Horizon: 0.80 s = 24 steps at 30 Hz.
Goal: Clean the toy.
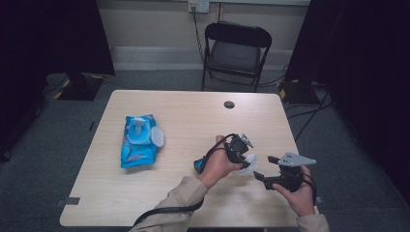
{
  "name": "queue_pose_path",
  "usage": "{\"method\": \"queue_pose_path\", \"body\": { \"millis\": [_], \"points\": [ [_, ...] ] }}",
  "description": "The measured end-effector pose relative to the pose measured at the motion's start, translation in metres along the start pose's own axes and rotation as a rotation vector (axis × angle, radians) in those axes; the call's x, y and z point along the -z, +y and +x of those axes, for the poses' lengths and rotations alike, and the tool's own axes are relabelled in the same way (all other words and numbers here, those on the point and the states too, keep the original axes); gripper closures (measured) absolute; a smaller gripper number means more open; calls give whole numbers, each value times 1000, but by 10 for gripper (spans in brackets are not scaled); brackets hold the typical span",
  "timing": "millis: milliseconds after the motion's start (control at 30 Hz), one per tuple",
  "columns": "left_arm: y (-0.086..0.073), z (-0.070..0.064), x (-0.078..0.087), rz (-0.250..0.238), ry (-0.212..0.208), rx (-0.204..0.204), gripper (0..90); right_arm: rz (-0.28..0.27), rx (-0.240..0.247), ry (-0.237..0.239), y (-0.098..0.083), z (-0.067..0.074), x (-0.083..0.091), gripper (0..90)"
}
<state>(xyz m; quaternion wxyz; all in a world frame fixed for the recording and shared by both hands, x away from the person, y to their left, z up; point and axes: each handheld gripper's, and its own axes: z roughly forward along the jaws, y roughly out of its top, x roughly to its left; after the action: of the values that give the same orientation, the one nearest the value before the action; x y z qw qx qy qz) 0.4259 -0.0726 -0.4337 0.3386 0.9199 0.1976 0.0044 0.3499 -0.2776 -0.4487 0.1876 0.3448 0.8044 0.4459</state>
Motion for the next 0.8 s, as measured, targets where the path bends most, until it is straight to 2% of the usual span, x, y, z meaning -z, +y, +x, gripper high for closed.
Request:
{"method": "queue_pose_path", "body": {
  "millis": [133, 167, 200, 400, 500, 700, 800],
  "points": [
    [2, -3, -6, -16, -3, -14, 651, -16, -18, -15, -2, -5, 8, 166],
    [3, -3, -6, -24, 1, -22, 598, -20, -26, -13, -2, -6, 9, 166],
    [3, -2, -6, -20, 6, -36, 562, -22, -28, -15, -3, -6, 9, 166],
    [1, 0, 1, -20, 39, -40, 433, -19, -31, -7, -5, -7, 9, 184],
    [-4, 5, 8, -33, 62, -22, 400, -7, -19, 6, -4, -3, 4, 212],
    [-21, 25, 26, -30, 124, 28, 302, 11, -10, 30, -4, 2, -7, 245],
    [-28, 33, 32, -25, 155, 33, 255, 29, -11, 41, -6, 2, -14, 252]
  ]
}}
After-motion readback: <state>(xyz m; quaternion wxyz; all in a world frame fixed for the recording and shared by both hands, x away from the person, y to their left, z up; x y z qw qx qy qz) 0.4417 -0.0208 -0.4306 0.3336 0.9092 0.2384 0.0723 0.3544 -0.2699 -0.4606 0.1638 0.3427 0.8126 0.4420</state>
